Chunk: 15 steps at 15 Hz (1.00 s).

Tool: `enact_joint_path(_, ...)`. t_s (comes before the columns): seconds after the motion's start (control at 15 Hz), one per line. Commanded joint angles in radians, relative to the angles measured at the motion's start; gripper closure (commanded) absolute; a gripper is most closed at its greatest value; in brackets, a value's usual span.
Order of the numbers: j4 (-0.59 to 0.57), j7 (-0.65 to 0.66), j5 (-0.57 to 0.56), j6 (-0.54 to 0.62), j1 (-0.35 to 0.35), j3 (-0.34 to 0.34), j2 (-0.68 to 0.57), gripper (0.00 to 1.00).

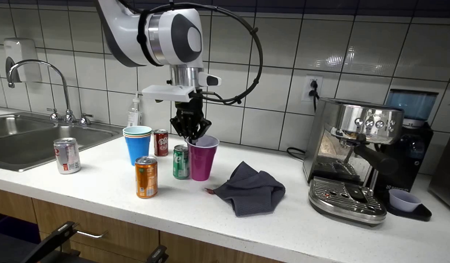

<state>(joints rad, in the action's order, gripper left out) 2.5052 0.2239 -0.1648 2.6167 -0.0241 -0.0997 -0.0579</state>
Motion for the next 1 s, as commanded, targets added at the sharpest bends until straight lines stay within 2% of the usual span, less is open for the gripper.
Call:
enact_joint_path(0.0, 0.009, -0.015, 0.004, -0.041, -0.003, 0.018, 0.075, 0.99)
enact_joint_path(0.93, -0.008, -0.057, 0.041, -0.061, 0.012, 0.086, 0.179, 0.99)
